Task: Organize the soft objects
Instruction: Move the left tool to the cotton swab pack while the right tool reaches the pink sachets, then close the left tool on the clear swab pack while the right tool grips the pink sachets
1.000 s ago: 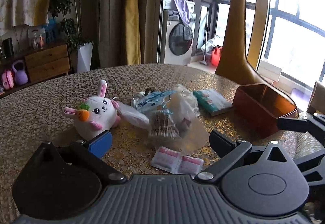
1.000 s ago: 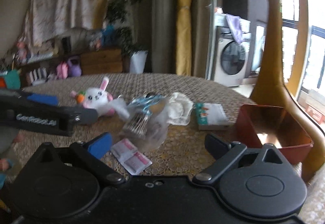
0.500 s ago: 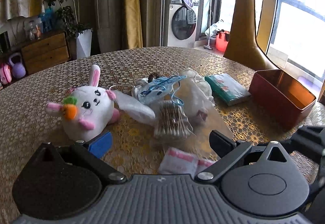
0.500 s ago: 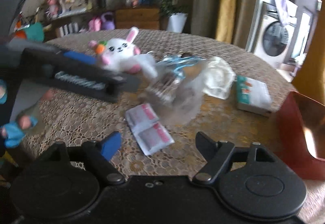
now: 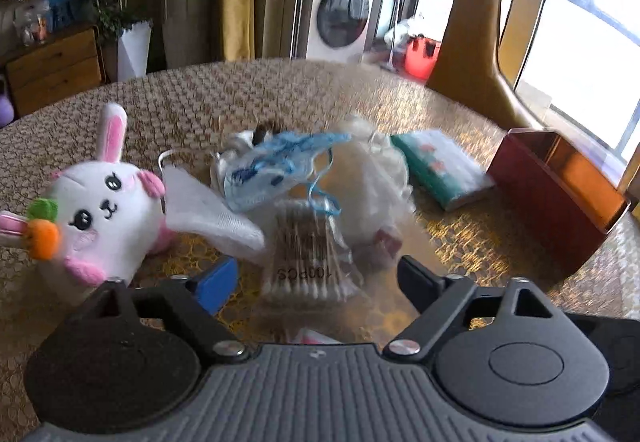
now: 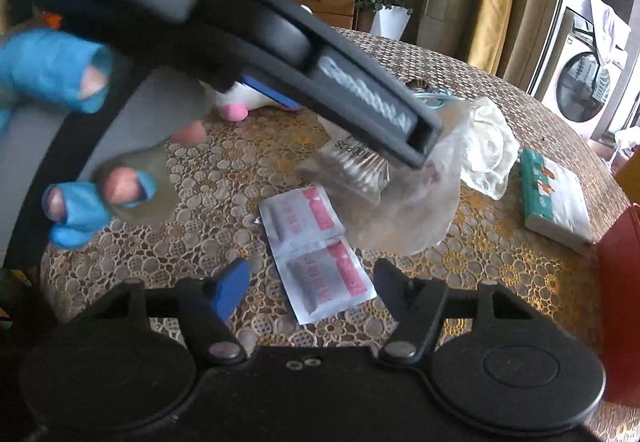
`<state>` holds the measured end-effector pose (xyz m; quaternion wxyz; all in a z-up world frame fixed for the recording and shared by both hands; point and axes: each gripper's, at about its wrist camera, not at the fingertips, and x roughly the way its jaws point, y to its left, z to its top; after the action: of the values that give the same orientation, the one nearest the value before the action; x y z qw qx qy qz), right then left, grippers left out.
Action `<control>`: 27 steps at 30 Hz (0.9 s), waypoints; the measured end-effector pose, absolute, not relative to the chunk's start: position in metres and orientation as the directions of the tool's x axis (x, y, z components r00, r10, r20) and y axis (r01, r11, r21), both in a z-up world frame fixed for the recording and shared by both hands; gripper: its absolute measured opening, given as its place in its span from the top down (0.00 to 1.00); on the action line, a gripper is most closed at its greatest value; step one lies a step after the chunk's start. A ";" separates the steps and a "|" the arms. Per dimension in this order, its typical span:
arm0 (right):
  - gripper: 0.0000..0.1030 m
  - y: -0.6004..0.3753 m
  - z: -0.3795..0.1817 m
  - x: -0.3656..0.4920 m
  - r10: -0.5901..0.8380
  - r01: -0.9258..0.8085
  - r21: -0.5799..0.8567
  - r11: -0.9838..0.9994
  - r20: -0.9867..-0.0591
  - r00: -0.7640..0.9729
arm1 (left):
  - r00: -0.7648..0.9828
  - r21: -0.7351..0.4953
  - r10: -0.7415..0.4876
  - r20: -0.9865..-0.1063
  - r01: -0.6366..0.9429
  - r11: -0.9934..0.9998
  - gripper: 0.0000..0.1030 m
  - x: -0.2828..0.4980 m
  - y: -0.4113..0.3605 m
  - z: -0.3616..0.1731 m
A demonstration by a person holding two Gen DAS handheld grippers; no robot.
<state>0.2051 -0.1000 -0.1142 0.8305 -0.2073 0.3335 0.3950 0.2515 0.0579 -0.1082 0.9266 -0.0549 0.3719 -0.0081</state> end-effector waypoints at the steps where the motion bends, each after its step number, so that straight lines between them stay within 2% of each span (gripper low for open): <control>1: 0.36 -0.099 -0.115 0.206 0.518 -0.796 -0.082 0.599 -0.719 0.464 | 0.717 -0.106 -0.051 -0.695 -0.033 0.994 0.20 0.255 0.059 -0.112; 6: 0.38 -0.095 -0.123 0.214 0.516 -0.806 -0.095 0.584 -0.723 0.460 | 0.684 -0.148 -0.068 -0.726 -0.060 0.987 0.22 0.269 0.069 -0.125; 13: 0.38 -0.090 -0.127 0.224 0.535 -0.812 -0.085 0.578 -0.712 0.455 | 0.655 -0.215 -0.118 -0.746 -0.069 0.974 0.35 0.278 0.075 -0.134; 20: 0.38 -0.090 -0.131 0.239 0.566 -0.808 -0.015 0.589 -0.706 0.426 | 0.651 -0.211 -0.123 -0.749 -0.059 0.976 0.43 0.281 0.073 -0.136; 27: 0.54 -0.090 -0.129 0.233 0.565 -0.807 -0.016 0.591 -0.706 0.427 | 0.651 -0.207 -0.114 -0.751 -0.067 0.976 0.52 0.278 0.076 -0.136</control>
<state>0.2327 -0.0902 -0.1290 0.8255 -0.1792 0.3374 0.4155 0.2785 0.0757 -0.1357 0.9019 -0.1089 0.4177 -0.0130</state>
